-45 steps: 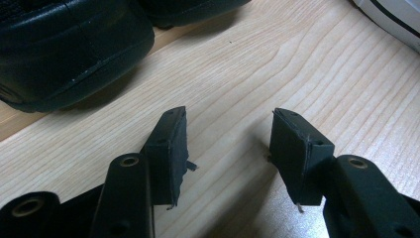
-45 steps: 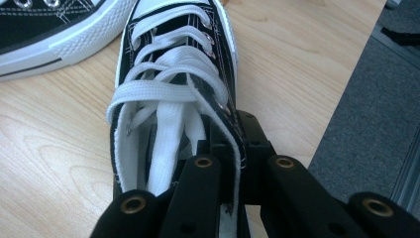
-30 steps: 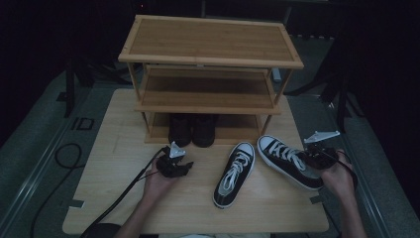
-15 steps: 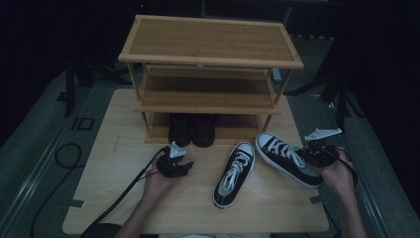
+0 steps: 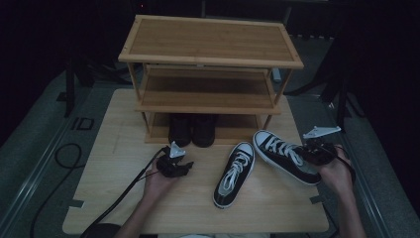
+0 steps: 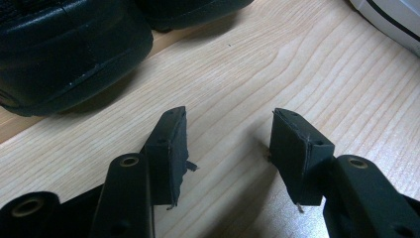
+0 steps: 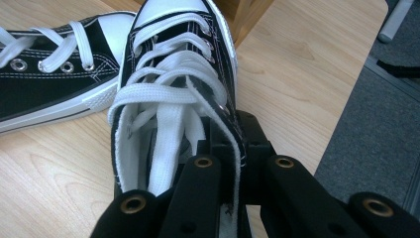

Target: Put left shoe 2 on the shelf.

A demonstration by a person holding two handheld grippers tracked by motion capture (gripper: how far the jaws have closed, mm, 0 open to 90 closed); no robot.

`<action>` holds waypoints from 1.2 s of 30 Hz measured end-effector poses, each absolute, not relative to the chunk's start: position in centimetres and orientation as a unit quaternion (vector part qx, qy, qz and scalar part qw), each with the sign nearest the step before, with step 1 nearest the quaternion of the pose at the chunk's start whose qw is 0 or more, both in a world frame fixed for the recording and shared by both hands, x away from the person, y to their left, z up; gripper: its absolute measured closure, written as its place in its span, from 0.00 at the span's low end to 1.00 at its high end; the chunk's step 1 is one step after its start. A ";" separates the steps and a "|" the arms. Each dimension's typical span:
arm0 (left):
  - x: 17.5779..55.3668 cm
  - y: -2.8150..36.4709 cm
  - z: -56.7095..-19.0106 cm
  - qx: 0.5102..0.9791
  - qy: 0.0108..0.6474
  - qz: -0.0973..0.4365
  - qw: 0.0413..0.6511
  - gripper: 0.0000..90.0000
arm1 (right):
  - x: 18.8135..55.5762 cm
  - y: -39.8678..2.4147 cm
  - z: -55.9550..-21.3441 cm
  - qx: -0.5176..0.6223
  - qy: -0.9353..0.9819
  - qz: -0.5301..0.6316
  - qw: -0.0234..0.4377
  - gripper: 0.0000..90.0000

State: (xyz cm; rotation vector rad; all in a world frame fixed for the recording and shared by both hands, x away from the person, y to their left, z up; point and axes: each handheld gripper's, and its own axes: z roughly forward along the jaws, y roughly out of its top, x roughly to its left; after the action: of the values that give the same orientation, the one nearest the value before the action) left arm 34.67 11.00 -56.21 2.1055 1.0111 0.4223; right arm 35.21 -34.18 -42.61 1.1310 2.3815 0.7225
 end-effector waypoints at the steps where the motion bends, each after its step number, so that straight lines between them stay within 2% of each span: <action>1: 34.7 11.0 -56.2 0.822 0.395 0.165 0.375 0.55 | 35.2 -34.1 -42.6 0.404 0.854 0.259 0.202 0.98; 36: 34.7 10.9 -56.2 0.821 0.396 0.166 0.376 0.55 | 36.9 -30.6 -41.8 0.356 0.870 0.290 0.178 0.98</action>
State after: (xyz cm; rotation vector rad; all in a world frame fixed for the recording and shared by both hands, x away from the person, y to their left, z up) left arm 34.67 10.87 -56.22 2.1009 1.0141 0.4259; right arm 36.92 -30.62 -41.79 1.0065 2.4616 0.8214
